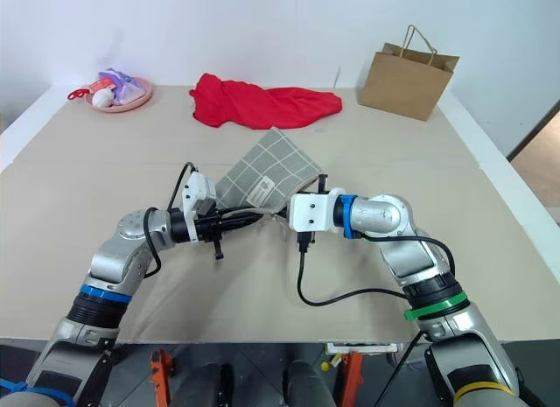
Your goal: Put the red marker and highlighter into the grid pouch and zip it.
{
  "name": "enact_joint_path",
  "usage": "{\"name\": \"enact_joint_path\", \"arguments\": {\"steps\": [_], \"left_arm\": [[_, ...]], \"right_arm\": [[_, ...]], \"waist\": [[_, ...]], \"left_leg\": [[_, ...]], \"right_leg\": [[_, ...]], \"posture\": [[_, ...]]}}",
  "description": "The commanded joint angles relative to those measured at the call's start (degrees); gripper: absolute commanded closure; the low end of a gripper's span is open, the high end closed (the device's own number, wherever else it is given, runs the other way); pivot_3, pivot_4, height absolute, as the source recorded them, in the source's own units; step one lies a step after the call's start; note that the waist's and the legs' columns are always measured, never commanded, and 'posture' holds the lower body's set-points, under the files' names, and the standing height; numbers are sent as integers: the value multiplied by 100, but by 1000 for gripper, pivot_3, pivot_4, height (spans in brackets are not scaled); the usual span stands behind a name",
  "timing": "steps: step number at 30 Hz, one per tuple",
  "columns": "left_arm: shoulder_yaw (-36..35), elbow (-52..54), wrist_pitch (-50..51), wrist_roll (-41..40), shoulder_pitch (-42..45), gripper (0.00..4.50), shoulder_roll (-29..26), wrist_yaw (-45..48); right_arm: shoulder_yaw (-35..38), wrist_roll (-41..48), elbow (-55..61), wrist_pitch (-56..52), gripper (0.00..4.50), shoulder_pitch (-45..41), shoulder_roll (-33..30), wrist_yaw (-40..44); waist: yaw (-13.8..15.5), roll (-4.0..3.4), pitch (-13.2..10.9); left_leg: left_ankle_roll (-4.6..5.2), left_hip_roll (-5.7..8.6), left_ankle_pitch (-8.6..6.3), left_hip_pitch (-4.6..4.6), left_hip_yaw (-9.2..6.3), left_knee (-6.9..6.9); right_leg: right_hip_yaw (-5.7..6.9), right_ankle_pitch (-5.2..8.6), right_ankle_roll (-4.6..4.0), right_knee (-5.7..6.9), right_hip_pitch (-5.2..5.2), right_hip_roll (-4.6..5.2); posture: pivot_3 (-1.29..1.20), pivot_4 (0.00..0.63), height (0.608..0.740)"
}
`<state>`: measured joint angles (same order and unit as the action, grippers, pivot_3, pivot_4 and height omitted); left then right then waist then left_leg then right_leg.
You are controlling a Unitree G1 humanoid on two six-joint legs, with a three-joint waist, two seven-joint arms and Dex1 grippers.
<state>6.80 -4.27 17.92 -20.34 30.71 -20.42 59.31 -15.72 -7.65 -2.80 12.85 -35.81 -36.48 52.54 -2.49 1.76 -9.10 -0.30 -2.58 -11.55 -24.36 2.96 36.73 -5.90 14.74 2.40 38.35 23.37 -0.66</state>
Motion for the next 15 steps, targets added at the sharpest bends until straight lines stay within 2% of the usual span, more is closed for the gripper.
{"name": "enact_joint_path", "arguments": {"steps": [1, 7, 15], "left_arm": [[-35, 163, 1, -95, 125, 4500, -62, 75], [-7, 162, 53, -111, 147, 4500, -142, 209], [49, 130, 106, -133, 229, 4500, -151, 349]], "right_arm": [[166, -83, -3, 447, 3944, 46, -308, 35], [295, -84, 139, 629, 3944, 510, -767, 29], [383, -117, 540, 561, 3944, 900, -890, -67]], "waist": [[1, 0, 0], [6, 0, 0], [-4, 0, 0]], "left_leg": [[0, 0, 0, 0, 0, 0], [0, 0, 0, -1, 1, -1], [-1, -2, 1, 4, 0, 3]], "right_leg": [[0, 0, 0, 0, 0, 0], [4, 2, -2, 0, -1, 0], [1, 1, -3, 10, 0, -4]], "posture": [[0, 150, 740], [0, 150, 740], [0, 150, 740]]}}
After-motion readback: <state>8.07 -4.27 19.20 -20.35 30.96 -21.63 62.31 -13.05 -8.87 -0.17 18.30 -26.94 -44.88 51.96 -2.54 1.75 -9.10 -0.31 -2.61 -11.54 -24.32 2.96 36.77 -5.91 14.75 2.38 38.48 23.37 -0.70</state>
